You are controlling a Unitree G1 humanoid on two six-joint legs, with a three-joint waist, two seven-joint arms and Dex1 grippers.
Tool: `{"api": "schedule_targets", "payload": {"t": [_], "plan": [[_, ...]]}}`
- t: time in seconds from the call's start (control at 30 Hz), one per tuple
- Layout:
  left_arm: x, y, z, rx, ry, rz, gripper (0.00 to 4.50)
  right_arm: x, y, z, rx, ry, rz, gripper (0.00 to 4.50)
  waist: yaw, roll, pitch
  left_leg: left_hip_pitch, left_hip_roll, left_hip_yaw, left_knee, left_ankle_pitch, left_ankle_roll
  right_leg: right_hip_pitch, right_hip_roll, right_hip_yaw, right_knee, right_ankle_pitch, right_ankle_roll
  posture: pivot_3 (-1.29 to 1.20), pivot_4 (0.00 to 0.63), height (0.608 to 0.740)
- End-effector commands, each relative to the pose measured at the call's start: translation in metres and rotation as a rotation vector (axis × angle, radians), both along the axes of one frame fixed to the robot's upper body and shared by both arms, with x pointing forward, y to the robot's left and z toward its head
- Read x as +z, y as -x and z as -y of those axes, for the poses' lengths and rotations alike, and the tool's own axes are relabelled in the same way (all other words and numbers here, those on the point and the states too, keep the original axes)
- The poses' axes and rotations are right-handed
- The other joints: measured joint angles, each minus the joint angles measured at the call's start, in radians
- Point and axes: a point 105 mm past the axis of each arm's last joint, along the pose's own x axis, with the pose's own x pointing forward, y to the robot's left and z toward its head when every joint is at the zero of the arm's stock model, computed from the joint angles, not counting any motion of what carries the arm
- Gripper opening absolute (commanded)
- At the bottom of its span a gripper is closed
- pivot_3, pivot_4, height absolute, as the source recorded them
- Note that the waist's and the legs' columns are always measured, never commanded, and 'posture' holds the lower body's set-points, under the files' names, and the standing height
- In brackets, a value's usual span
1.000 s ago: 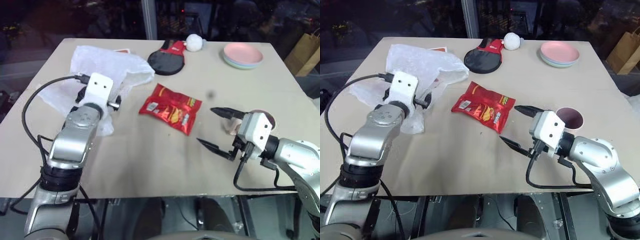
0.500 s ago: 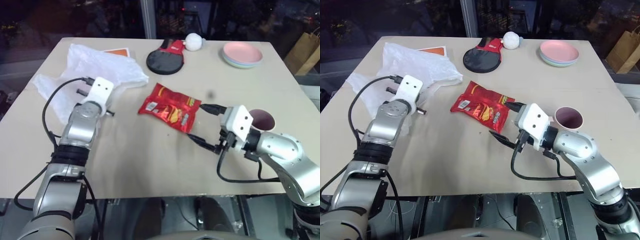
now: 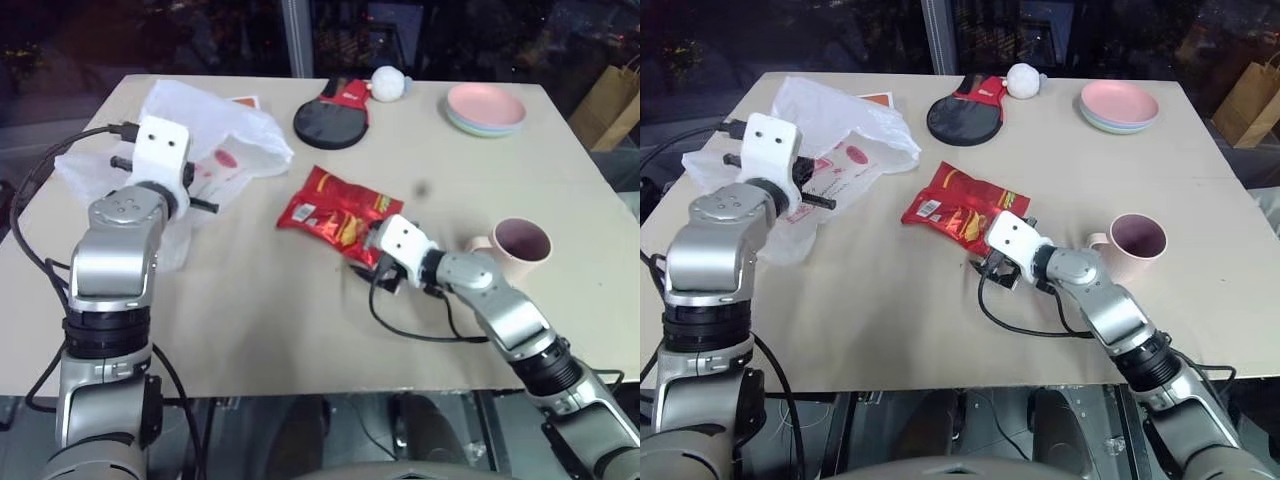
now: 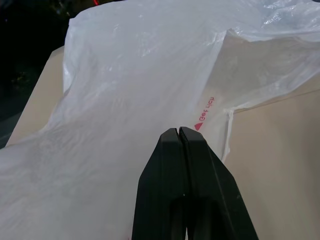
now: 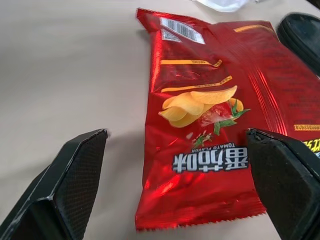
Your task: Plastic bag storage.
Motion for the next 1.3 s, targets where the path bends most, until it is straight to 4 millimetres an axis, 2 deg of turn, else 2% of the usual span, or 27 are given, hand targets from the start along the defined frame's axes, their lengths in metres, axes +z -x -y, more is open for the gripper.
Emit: {"api": "schedule_targets", "payload": {"t": [0.03,0.1,0.23,0.27,0.33,0.5,0.6,0.8,1.03,1.13,1.17,1.3], "plan": [[0.024,0.014,0.005,-0.008,-0.010,0.078,0.02,0.020,-0.009,0.011,-0.092,-0.061,0.018,4.50,0.001,0.000,0.000,0.000,0.000,0.000,0.000,0.000,0.000,0.000,0.000,0.000,0.000,0.000,0.000,0.00,0.150,0.740],[0.027,0.016,0.002,0.008,-0.021,0.093,0.02,0.014,-0.014,0.016,-0.134,-0.045,0.000,4.50,0.001,0.000,0.000,0.000,0.000,0.000,0.000,0.000,0.000,0.000,0.000,0.000,0.000,0.000,0.000,0.00,0.150,0.740],[0.019,0.020,-0.017,0.083,-0.123,0.061,0.02,0.012,-0.017,0.015,-0.146,-0.030,0.002,4.50,-0.008,0.000,0.000,0.001,0.000,0.000,0.000,0.000,0.000,0.000,0.000,0.000,0.001,0.000,0.000,0.00,0.150,0.740],[0.018,0.024,-0.025,0.127,-0.198,0.062,0.26,0.014,-0.017,0.014,-0.147,-0.039,0.002,4.50,-0.011,0.000,0.000,0.001,0.000,0.000,0.000,0.000,0.000,0.000,0.001,0.000,0.001,0.000,0.000,0.00,0.150,0.740],[0.007,0.028,-0.032,0.155,-0.233,0.031,0.69,0.016,-0.017,0.013,-0.146,-0.049,0.007,4.50,-0.020,0.001,0.000,0.001,0.000,0.000,-0.001,0.000,0.000,0.000,0.001,0.001,0.001,0.000,0.000,0.00,0.150,0.740],[-0.017,0.021,-0.023,0.109,-0.302,-0.027,3.03,0.021,-0.011,0.011,-0.118,-0.064,0.017,4.50,-0.013,0.000,0.000,0.001,0.000,0.000,-0.001,0.000,0.000,0.000,0.000,0.000,0.000,0.000,0.000,0.00,0.150,0.740],[-0.026,0.010,-0.019,0.085,-0.338,-0.059,4.09,0.026,-0.003,0.006,-0.063,-0.088,0.035,4.50,-0.012,0.000,0.000,0.001,0.000,0.000,0.000,0.000,0.000,0.000,0.000,0.000,0.000,0.000,0.000,0.00,0.150,0.740],[-0.050,-0.016,-0.025,0.073,-0.389,-0.132,4.09,0.053,0.030,-0.002,0.125,-0.181,0.147,4.50,-0.018,0.000,0.000,0.001,0.000,0.000,0.000,0.000,0.000,0.000,0.000,0.000,0.000,0.000,0.000,0.00,0.150,0.740],[-0.059,-0.037,-0.036,0.098,-0.408,-0.137,4.09,0.063,0.038,0.001,0.161,-0.217,0.183,4.50,-0.019,0.000,0.000,0.001,0.000,0.000,0.000,0.000,0.000,0.000,0.001,0.000,0.001,0.000,0.000,0.00,0.150,0.740],[-0.054,-0.042,-0.039,0.115,-0.421,-0.105,3.21,0.064,0.039,0.001,0.163,-0.216,0.187,4.50,-0.017,0.000,0.000,0.001,0.000,0.000,0.000,0.000,0.000,0.000,0.000,0.000,0.001,0.000,0.000,0.00,0.150,0.740],[-0.053,-0.042,-0.040,0.122,-0.424,-0.092,2.68,0.064,0.039,0.001,0.163,-0.216,0.187,4.50,-0.017,0.000,0.000,0.001,0.000,0.000,0.000,0.000,0.000,0.000,0.000,0.000,0.001,0.000,0.000,0.00,0.150,0.740],[-0.043,-0.043,-0.043,0.147,-0.421,-0.023,1.03,0.063,0.037,0.002,0.157,-0.220,0.182,4.50,-0.017,0.000,0.000,0.001,0.000,0.000,0.000,0.000,0.000,0.000,0.000,0.000,0.001,0.000,0.000,0.00,0.150,0.740]]}}
